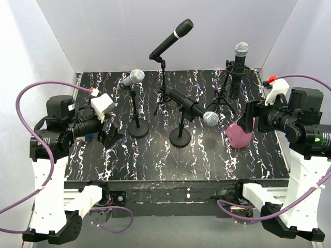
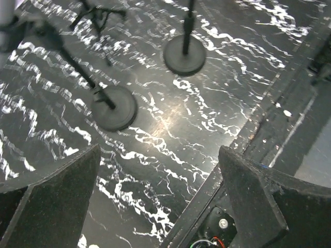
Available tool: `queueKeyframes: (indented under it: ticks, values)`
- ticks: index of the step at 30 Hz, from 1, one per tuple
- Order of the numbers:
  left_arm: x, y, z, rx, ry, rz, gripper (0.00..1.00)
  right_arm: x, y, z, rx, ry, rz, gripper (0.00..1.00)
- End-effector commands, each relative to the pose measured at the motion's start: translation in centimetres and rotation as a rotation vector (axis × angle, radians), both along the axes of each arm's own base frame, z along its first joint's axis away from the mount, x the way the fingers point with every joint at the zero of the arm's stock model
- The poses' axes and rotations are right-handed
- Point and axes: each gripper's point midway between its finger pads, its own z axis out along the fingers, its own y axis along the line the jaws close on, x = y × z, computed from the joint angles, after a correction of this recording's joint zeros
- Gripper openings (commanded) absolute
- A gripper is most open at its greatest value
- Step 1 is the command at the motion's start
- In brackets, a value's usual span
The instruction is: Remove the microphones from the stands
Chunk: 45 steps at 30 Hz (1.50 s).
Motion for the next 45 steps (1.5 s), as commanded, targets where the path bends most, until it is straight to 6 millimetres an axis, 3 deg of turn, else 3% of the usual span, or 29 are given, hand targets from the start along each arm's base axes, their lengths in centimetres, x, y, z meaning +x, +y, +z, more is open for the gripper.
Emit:
queueKeyframes:
  ticks: [1, 5, 10, 14, 18, 20, 24, 27, 35, 40, 45]
  values:
    - [-4.2, -2.5, -0.4, -0.039, 0.086, -0.277, 0.98, -1.9, 1.4, -0.6, 0.021, 0.041, 0.109, 0.89]
    - [-5.8, -3.0, -0.2, -0.014, 0.053, -0.429, 0.98, -2.6, 4.0, 1.5, 0.067, -0.042, 0.321, 0.89]
    - [-4.7, -3.8, 0.5, -0.041, -0.010, -0.493, 0.98, -0.8, 6.1, 3.4, 0.181, -0.018, 0.383, 0.89]
    - [-3.4, -5.0, 0.0, -0.034, -0.005, -0.565, 0.97, 0.0, 8.0, 4.5, 0.110, -0.045, 0.493, 0.92]
    - [-2.5, -8.8, 0.1, 0.032, -0.046, -0.643, 0.96, 0.1, 10.5, 5.7, 0.114, -0.024, 0.566, 0.93]
    - [-3.0, -11.1, -0.3, 0.088, -0.069, -0.704, 0.96, 0.4, 11.4, 5.7, 0.138, 0.006, 0.578, 0.93]
    - [-3.5, -15.0, -0.5, 0.133, -0.098, -0.778, 0.94, 1.7, 11.8, 3.6, 0.067, 0.050, 0.572, 0.93]
    - [-2.7, -16.3, 0.0, 0.110, -0.126, -0.754, 0.94, 2.2, 12.3, 2.0, 0.032, 0.098, 0.587, 0.93]
    - [-0.3, -18.2, 2.4, 0.072, -0.252, -0.709, 0.96, 3.3, 14.2, -0.7, -0.081, 0.136, 0.626, 0.92]
    - [0.4, -18.6, 2.2, 0.077, -0.295, -0.710, 0.97, 4.3, 13.6, -2.3, -0.146, 0.163, 0.590, 0.90]
    - [1.3, -18.9, 2.3, 0.059, -0.324, -0.664, 0.98, 3.5, 13.2, -3.7, -0.162, 0.205, 0.609, 0.82]
